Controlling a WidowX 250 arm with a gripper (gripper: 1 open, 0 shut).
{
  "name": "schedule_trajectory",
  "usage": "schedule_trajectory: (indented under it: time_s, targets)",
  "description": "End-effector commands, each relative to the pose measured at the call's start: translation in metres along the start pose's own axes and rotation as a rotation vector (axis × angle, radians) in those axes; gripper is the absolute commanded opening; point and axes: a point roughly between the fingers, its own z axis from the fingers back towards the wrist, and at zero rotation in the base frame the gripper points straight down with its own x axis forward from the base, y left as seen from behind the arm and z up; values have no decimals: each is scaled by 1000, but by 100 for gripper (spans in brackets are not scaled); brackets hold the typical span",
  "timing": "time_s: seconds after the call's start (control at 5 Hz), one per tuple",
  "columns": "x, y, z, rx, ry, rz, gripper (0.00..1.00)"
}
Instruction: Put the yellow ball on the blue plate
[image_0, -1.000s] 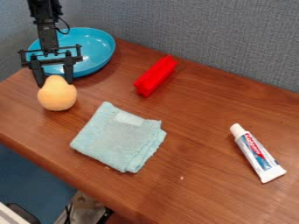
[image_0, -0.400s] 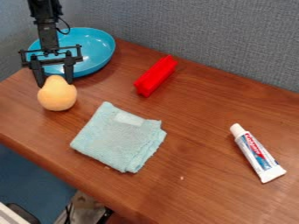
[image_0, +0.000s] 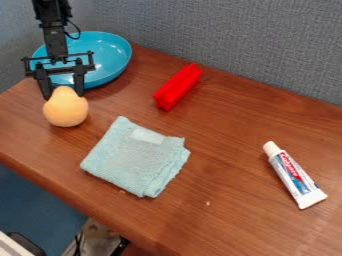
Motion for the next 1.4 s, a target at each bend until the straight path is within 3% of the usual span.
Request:
schedule_trajectory:
  time_s: [0.0,1.2]
  targets:
    - [-7,-21,-7,-3,20,-65,0]
    - [-12,-25,-7,-5,33,-88,0]
